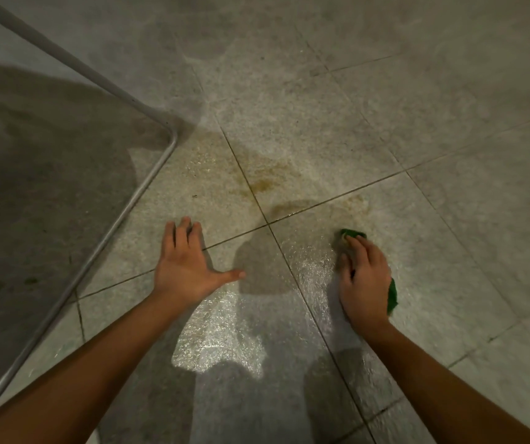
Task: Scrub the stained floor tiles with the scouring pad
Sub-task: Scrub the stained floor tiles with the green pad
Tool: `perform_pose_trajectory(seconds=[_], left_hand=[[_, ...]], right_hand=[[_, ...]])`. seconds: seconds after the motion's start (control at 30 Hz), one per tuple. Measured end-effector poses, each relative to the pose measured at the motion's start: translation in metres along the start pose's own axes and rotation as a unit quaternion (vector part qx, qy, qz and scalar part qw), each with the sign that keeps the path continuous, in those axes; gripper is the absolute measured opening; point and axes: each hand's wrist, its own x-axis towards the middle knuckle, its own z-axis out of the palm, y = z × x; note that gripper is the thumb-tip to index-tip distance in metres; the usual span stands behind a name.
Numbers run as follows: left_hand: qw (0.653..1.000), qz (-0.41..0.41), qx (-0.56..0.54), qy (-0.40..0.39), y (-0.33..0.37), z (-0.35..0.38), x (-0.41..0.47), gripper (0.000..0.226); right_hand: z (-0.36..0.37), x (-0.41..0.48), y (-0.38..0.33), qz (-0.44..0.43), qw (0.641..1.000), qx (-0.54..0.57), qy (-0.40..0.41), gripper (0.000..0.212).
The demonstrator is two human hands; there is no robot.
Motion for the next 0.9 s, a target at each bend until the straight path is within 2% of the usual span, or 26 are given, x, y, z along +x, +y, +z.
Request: perform_pose_trajectory(seconds=[0.1, 0.17, 0.23, 0.37, 0.47, 0.63, 0.77, 0.9], left_hand=[[1.000, -0.003, -0.014, 0.003, 0.000, 0.000, 0.002, 0.130], [1.000, -0.006, -0.020, 0.002, -0.001, 0.001, 0.003, 0.132], [1.000, -0.006, -0.022, 0.004, -0.001, 0.001, 0.003, 0.132], [0.999, -0.005, -0.036, 0.015, -0.003, 0.003, 0.002, 0.132], [0.999, -0.005, -0.046, 0.018, -0.003, 0.003, 0.002, 0.132], [0.999, -0.006, -0.046, 0.011, -0.003, 0.001, 0.001, 0.131], [1.000, -0.011, -0.023, -0.008, -0.001, -0.001, 0.002, 0.131], [1.000, -0.006, 0.004, 0.000, 0.005, -0.009, 0.010, 0.121]], right_hand=[[0.021, 0.014, -0.026, 0.102, 0.993, -0.021, 0.055, 0.034], [0.032, 0.018, -0.043, 0.124, 0.990, -0.023, 0.062, 0.035], [0.036, 0.014, -0.050, 0.084, 0.995, -0.021, 0.040, 0.033], [0.020, 0.003, -0.037, -0.087, 0.994, 0.000, -0.070, 0.041], [0.001, 0.005, -0.011, -0.129, 0.986, 0.009, -0.103, 0.043], [-0.010, 0.018, 0.023, -0.036, 0.999, 0.016, -0.028, 0.042], [0.004, 0.045, 0.011, 0.058, 0.998, -0.005, 0.011, 0.037], [0.019, 0.059, -0.010, 0.028, 0.999, -0.007, -0.025, 0.041]])
